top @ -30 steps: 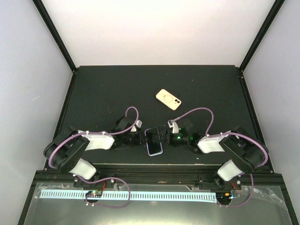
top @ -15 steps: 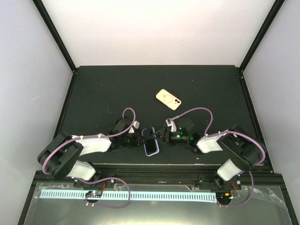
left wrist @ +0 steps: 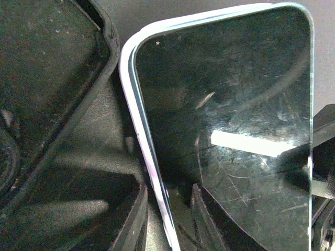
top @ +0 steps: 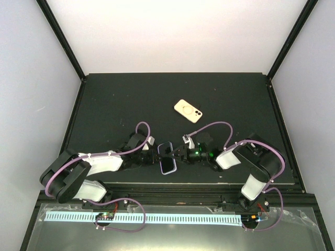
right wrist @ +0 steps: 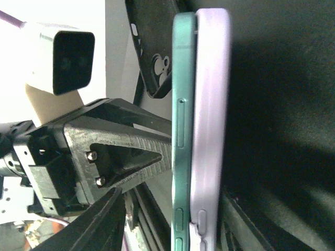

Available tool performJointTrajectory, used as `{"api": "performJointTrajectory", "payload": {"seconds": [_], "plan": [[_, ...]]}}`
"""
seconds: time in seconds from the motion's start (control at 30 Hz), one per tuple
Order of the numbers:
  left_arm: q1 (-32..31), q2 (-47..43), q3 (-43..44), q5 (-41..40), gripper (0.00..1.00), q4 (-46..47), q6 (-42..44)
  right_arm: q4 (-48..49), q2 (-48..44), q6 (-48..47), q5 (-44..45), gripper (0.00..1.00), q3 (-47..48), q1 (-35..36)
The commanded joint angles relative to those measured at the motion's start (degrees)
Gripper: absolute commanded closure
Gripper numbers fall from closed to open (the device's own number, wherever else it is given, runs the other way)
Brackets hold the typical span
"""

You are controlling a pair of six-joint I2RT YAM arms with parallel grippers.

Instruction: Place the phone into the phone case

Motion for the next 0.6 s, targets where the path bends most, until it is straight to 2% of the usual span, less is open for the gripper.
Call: {"api": "performJointTrajectory", "payload": {"seconds": [0.0,0.1,0.27,0.43,0.53,0.57], "plan": [[-0.31,-0.11,-0.35,0.47,0.74,0.11,0.58,3.6,0.82,-0.37,-2.32,0.61,1.53,0.5],[-0.32,-0.25,-0.57,0.5,0.74,0.2,0.55,4.95,0.79,0.25,-2.43,0.69,1.32,0.49],[-0.28,-0.53,-0.62,0.58,0.73,0.21,0.55,4.0,0.41,-0.49,-2.35,0.78,1.63,0.47],[-0.23,-0.76,-0.62,0.58,0.72,0.2,0.29,3.0,0.07,-1.82,-1.85,0.94,1.58,0.42],[-0.32,-0.66,-0.61,0.66,0.73,0.21,0.2,1.77,-0.32,-2.6,-1.28,0.95,1.5,0.45],[-0.35,-0.61,-0.62,0.67,0.72,0.23,0.2,1.23,-0.51,-2.73,-1.24,0.9,1.62,0.48]]}}
